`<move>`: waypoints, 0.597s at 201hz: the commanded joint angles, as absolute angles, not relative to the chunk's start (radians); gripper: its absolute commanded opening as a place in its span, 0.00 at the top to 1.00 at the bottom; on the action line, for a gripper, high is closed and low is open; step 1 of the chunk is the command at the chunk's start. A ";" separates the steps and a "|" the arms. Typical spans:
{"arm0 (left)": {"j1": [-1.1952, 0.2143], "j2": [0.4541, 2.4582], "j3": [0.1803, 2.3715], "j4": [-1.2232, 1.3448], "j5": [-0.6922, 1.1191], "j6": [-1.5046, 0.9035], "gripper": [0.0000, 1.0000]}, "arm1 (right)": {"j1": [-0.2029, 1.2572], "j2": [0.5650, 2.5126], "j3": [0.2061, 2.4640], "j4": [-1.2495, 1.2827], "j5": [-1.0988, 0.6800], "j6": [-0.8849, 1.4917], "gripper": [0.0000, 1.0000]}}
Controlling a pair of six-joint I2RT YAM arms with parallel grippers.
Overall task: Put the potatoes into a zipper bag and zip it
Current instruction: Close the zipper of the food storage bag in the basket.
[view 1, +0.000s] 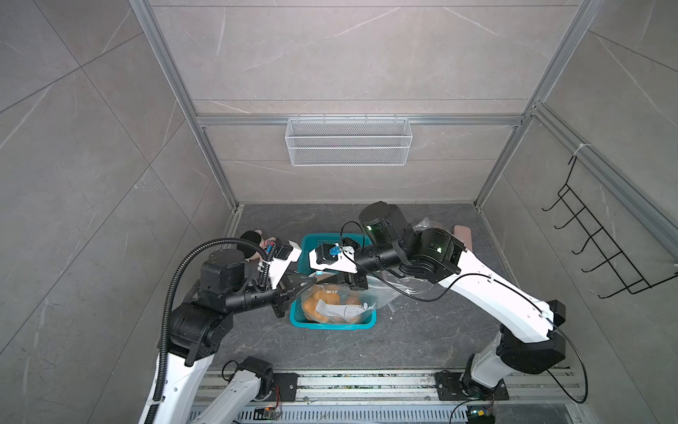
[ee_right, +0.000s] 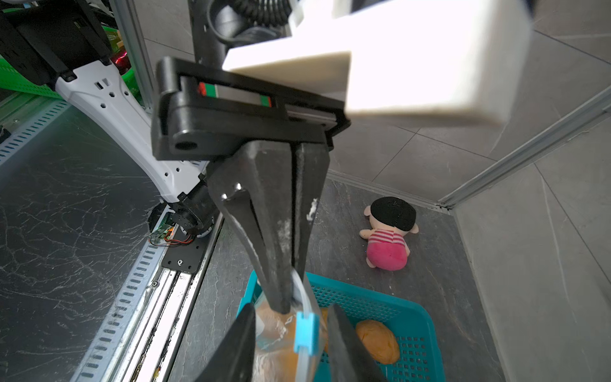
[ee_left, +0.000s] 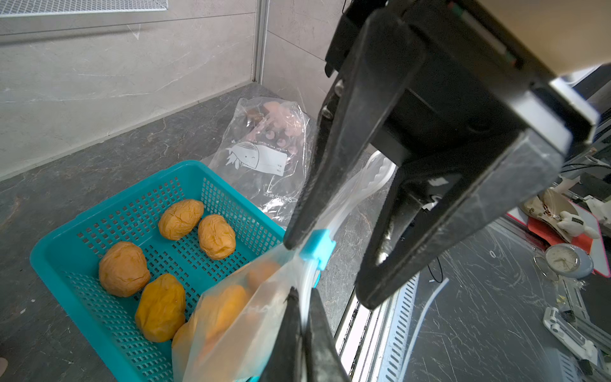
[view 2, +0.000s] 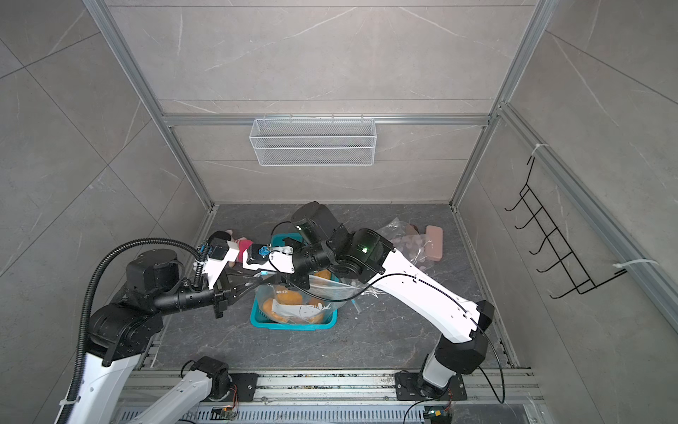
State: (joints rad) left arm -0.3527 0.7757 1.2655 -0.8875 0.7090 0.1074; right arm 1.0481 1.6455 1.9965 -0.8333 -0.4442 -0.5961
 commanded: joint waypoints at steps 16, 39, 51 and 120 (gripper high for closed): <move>-0.353 0.757 1.282 -0.865 0.719 0.099 1.00 | 1.072 1.636 2.015 -0.827 -0.384 -0.610 0.70; -0.353 0.757 1.284 -0.868 0.721 0.101 1.00 | 1.080 1.634 2.011 -0.825 -0.359 -0.618 0.74; -0.353 0.756 1.282 -0.870 0.721 0.102 1.00 | 1.083 1.634 2.011 -0.828 -0.346 -0.624 0.77; -0.353 0.753 1.282 -0.879 0.719 0.107 1.00 | 1.085 1.621 2.013 -0.840 -0.333 -0.635 0.88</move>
State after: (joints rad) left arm -0.3531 0.7628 1.2655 -0.8982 0.7090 0.1047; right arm 1.0786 1.6455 1.9965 -0.8333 -0.3439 -0.6262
